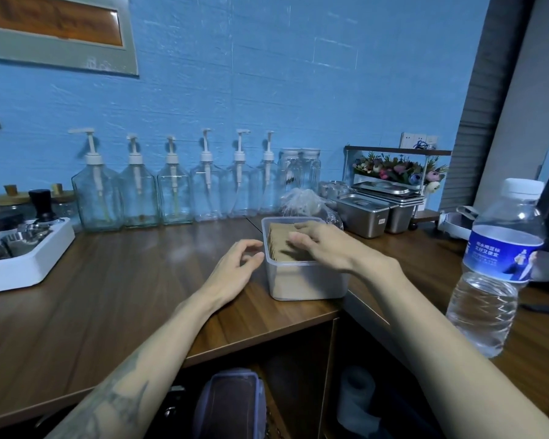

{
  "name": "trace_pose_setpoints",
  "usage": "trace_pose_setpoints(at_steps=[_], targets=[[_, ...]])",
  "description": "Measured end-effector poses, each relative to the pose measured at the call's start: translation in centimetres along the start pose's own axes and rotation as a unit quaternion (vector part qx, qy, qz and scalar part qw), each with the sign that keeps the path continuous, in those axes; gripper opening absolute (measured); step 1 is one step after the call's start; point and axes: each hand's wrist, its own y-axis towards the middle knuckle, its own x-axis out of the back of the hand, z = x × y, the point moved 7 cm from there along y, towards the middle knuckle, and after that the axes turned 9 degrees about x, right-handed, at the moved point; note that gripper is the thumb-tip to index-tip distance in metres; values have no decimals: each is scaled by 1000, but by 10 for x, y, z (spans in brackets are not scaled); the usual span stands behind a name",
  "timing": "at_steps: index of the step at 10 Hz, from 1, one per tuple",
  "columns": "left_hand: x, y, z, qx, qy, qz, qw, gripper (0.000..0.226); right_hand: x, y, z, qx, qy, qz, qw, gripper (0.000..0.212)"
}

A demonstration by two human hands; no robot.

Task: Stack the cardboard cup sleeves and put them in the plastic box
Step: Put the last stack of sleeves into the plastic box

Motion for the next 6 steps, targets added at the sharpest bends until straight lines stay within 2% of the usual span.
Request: trace_pose_setpoints(at_steps=[1, 2, 3, 5, 6], targets=[[-1, -2, -1, -9, 16, -5, 1000, 23, -22, -3, -2, -68, -74, 60, 993, 70], [1, -4, 0, -14, 33, -15, 999, 21, -28, -7, -3, -96, -105, 71, 987, 76], [5, -6, 0, -22, 50, -35, 998, 19, -26, -7, 1, -77, -110, 51, 990, 57], [17, -15, -1, -44, 91, -63, 993, 16, -16, -14, 8, -38, -141, -93, 985, 44], [33, -23, 1, -47, 115, -82, 989, 18, -11, -14, 22, -1, -120, -167, 979, 40]])
